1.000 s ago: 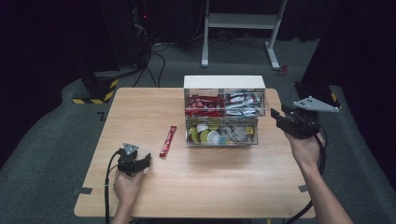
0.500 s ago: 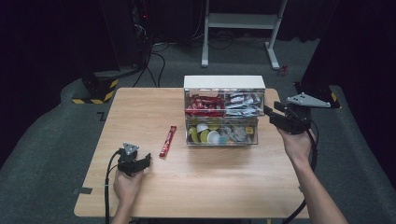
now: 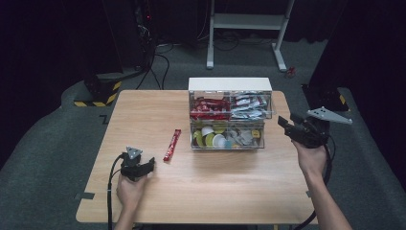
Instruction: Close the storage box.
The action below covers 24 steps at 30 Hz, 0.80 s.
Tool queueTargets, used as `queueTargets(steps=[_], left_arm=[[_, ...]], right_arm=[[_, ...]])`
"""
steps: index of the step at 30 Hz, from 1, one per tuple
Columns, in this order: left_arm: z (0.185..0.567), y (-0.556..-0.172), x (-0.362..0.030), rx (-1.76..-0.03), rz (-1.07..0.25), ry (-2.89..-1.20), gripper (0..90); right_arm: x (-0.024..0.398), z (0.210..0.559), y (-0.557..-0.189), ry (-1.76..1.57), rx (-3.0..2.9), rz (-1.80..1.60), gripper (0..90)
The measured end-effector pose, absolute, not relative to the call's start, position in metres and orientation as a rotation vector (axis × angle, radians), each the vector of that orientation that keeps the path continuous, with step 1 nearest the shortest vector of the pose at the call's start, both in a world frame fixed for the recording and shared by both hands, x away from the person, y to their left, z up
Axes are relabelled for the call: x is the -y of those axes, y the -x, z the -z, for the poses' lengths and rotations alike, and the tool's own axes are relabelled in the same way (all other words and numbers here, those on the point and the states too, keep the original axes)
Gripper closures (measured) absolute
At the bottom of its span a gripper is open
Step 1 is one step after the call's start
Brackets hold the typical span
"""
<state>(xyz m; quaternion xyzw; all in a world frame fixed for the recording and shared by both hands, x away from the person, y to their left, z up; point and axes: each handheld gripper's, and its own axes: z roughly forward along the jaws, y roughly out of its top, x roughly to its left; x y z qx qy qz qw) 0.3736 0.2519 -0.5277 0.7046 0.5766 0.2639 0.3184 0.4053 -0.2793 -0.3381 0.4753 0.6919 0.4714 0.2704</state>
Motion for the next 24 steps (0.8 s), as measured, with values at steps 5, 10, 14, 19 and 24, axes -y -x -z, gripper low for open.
queueTargets(steps=[5,10,14,19,24], left_arm=[[0.528,-0.374,-0.252,-1.516,-0.694,-1.854,34.7],[0.528,-0.374,-0.252,-1.516,-0.694,-1.854,34.7],[0.528,-0.374,-0.252,-1.516,-0.694,-1.854,34.7],[0.528,-0.374,-0.252,-1.516,-0.694,-1.853,34.7],[0.528,-0.374,-0.252,-1.516,-0.694,-1.854,34.7]], right_arm=[[0.288,0.347,-0.398,-1.300,-1.852,-1.272,47.5],[0.291,0.355,-0.394,-1.305,-1.853,-1.269,47.4],[0.292,0.360,-0.392,-1.310,-1.854,-1.274,46.9],[0.292,0.367,-0.389,-1.315,-1.850,-1.289,45.7],[0.292,0.377,-0.387,-1.329,-1.843,-1.299,45.6]])
